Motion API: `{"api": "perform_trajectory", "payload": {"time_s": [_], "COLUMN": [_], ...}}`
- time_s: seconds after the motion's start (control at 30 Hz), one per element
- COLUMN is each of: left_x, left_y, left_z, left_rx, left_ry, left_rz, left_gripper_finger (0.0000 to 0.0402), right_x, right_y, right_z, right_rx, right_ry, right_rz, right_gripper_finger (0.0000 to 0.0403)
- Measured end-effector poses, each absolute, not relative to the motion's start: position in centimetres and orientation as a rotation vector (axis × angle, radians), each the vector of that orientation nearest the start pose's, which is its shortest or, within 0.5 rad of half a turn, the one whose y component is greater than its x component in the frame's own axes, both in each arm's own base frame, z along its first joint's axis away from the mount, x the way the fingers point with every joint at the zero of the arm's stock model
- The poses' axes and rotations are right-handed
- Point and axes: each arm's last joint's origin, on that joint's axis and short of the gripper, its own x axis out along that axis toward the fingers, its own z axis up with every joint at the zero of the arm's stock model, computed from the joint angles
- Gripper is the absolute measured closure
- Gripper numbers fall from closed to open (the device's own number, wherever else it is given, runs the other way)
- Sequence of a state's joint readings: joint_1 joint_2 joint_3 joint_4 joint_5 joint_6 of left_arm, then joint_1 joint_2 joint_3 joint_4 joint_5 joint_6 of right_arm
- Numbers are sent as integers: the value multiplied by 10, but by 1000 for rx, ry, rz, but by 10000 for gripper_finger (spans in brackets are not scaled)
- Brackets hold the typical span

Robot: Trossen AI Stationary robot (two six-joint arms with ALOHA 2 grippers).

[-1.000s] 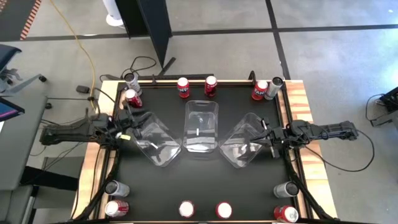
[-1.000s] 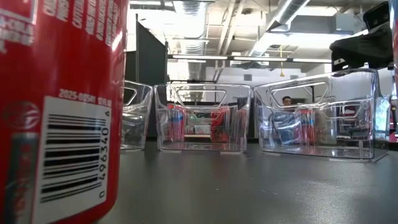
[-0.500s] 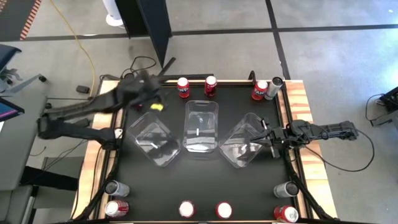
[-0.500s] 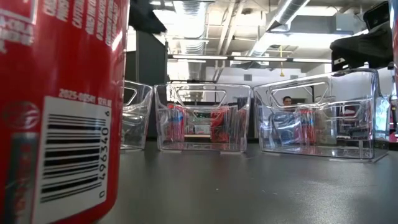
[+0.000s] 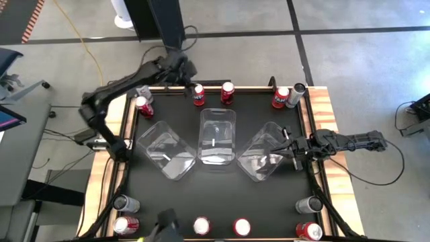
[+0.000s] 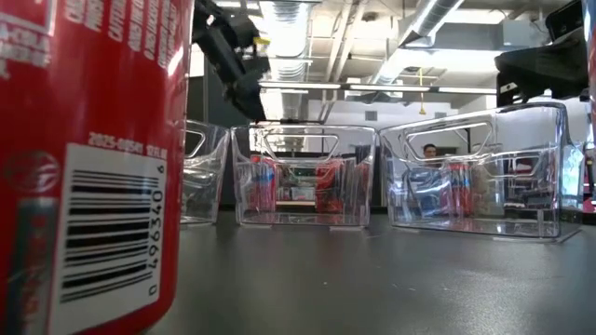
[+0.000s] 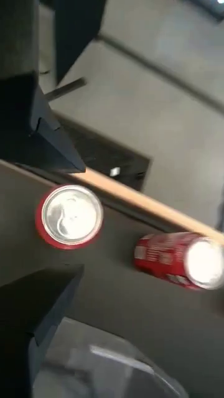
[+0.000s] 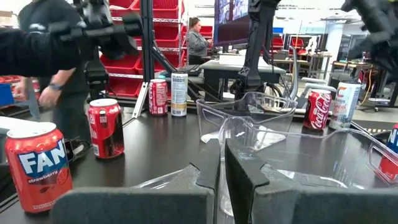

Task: Sort soda cans
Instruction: Put the top center orange soda can into the center transparent bin

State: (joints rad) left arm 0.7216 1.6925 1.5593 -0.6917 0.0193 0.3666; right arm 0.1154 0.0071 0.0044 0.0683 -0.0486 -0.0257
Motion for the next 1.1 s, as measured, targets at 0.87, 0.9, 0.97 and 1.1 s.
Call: {"api": "perform_trajectory", "payload": {"time_s": [0.87,0.9,0.97,1.1], "left_x": [313,313,312,312], "left_y": [286,286,286,285], "left_z": [268,268,267,263], "left_rx": [-219,-224,-237,-253], "left_ry": [1070,1068,1072,1076], "left_rz": [540,543,542,533], "left_gripper_finger": [114,114,114,114], "right_x": [97,97,97,97], "right_y": [13,13,13,13], "right_z": [171,171,170,171], "right_rx": [-24,-23,-24,-24], "right_ry": [-63,-63,-62,-62], "right_rz": [163,163,163,163], "right_gripper_finger": [359,359,359,359]}}
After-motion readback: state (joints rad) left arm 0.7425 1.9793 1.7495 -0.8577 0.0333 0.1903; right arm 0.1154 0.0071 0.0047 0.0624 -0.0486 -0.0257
